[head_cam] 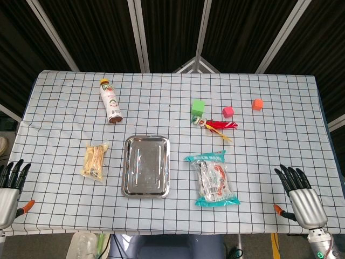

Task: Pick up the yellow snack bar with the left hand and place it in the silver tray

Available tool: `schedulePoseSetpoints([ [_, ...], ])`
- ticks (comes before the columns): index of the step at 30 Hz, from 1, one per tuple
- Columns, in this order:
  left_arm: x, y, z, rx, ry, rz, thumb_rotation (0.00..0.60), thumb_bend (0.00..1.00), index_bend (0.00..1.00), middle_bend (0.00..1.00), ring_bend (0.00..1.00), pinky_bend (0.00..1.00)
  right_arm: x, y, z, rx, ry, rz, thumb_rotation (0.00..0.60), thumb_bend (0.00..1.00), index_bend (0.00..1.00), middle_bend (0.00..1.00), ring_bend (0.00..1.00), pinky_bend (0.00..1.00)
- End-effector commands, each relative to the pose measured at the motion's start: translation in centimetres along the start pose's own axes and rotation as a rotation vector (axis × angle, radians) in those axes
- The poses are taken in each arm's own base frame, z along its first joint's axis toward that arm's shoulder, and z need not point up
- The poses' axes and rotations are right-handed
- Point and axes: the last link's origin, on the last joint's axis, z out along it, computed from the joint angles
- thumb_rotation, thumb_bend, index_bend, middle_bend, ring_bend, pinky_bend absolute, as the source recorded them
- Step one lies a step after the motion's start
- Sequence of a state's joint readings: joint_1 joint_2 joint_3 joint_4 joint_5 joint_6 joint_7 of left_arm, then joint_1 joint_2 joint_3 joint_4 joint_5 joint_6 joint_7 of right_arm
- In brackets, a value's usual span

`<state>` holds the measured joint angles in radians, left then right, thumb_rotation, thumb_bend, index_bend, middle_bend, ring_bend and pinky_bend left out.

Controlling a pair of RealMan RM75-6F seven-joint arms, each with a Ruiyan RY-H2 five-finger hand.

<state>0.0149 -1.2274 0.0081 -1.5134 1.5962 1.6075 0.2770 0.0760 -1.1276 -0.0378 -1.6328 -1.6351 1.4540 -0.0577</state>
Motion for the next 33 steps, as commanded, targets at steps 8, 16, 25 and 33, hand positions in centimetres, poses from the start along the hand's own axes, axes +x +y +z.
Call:
schedulePoseSetpoints([
  [8, -1.3, 2.2, 4.5, -0.089, -0.013, 0.024, 0.6, 0.03, 0.0, 0.0, 0.0, 0.03, 0.4, 0.6, -0.1, -0.002, -0.004, 0.024, 0.6, 0.25, 0.0, 0.0, 0.0, 0.01],
  [16, -3.6, 7.2, 11.8, -0.248, -0.165, -0.003, 0.6, 0.03, 0.0, 0.0, 0.0, 0.02, 0.8, 0.5, 0.3, 0.006, 0.015, 0.041, 0.6, 0.25, 0.0, 0.0, 0.0, 0.01],
  [25, -4.8, 13.0, 13.2, -0.379, -0.203, 0.091, 0.6, 0.03, 0.0, 0.0, 0.0, 0.02, 1.7, 1.3, 0.2, -0.014, 0.043, 0.068, 0.6, 0.25, 0.0, 0.0, 0.0, 0.01],
  [33, -5.9, 13.1, 13.6, -0.323, -0.271, 0.189, 0.6, 0.03, 0.0, 0.0, 0.0, 0.02, 2.4, 1.8, -0.1, -0.021, 0.065, 0.081, 0.6, 0.25, 0.0, 0.0, 0.0, 0.01],
])
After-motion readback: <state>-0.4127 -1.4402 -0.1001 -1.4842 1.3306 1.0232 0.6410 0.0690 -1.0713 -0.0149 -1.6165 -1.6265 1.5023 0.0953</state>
